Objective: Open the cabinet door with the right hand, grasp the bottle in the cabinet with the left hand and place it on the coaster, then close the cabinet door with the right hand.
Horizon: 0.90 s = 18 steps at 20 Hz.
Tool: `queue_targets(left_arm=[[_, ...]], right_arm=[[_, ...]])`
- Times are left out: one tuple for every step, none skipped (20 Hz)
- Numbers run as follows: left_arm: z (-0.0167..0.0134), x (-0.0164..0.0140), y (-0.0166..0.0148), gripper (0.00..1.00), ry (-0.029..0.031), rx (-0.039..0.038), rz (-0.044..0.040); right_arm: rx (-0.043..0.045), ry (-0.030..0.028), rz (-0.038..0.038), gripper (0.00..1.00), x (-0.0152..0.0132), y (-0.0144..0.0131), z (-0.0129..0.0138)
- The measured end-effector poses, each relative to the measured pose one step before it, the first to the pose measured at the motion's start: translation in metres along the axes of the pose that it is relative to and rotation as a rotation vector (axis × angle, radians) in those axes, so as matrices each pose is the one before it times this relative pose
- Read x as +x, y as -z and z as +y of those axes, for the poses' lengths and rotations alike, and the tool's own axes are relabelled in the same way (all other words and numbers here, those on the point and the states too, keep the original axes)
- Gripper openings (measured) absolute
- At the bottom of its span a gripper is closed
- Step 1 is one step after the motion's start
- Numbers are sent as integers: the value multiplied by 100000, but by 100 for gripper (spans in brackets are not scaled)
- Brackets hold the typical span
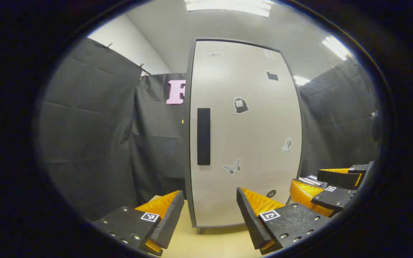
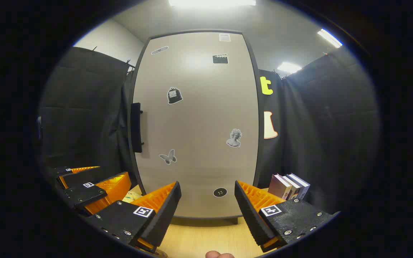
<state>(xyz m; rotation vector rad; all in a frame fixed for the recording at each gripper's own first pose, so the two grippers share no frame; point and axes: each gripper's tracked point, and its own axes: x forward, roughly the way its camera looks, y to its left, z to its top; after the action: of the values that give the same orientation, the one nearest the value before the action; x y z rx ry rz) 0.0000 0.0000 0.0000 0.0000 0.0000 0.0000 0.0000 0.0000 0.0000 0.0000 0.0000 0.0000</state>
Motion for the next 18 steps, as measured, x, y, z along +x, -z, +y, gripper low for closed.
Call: queue_targets(left_arm=[[-51,64,-227,85,-68,188,-411],[-46,53,-277,85,-59,-16,-584],[-111,105,-255,85,140,77,-352],[13,20,-26,85,-48,297,-98],[-69,-18,-25,85,95,462,122],[-8,3,3,91,-70,262,-59],[-139,-25,-100,85,231,-157,-174],[-9,-140,7,85,73,-30,33],[-41,-22,-111,85,-106,-1,-187],[-105,-91,-39,85,242,-96,-21],[-162,-96,-81,91,385,-11,-33],[-42,-93,-73,85,115,306,67],[-43,-52,-84,85,35,465,71],[-56,-75,-86,85,104,324,-168],[-60,-24,-193,85,83,172,-160],[-45,-12,-142,85,90,-54,-364],[-42,-29,-168,85,-14,28,-94],[-50,111,-41,85,16,-2,-71]], right_arm=[[332,314,-121,93,-35,-147,-346],[-133,213,-256,93,-2,-221,-211],[-640,396,-412,93,-74,-137,-280],[-588,335,-447,93,-12,-223,-149],[-217,-11,-373,93,-40,-149,-18],[-70,-145,-170,93,-16,-117,-14],[-114,132,-237,93,-31,-3,-109],[-68,159,-57,93,9,-71,-113],[-1,-18,92,93,-13,22,-39],[33,4,-80,93,-144,-86,-152],[172,258,-319,93,-104,-162,-270],[274,241,-62,93,9,-45,-149],[370,-141,50,93,9,-7,-29],[3,106,154,93,79,-53,-109],[-51,100,-3,93,-34,-107,-152],[61,-170,5,93,58,-93,40],[-17,90,237,93,56,-22,-69],[21,-28,151,93,33,-79,-74]])
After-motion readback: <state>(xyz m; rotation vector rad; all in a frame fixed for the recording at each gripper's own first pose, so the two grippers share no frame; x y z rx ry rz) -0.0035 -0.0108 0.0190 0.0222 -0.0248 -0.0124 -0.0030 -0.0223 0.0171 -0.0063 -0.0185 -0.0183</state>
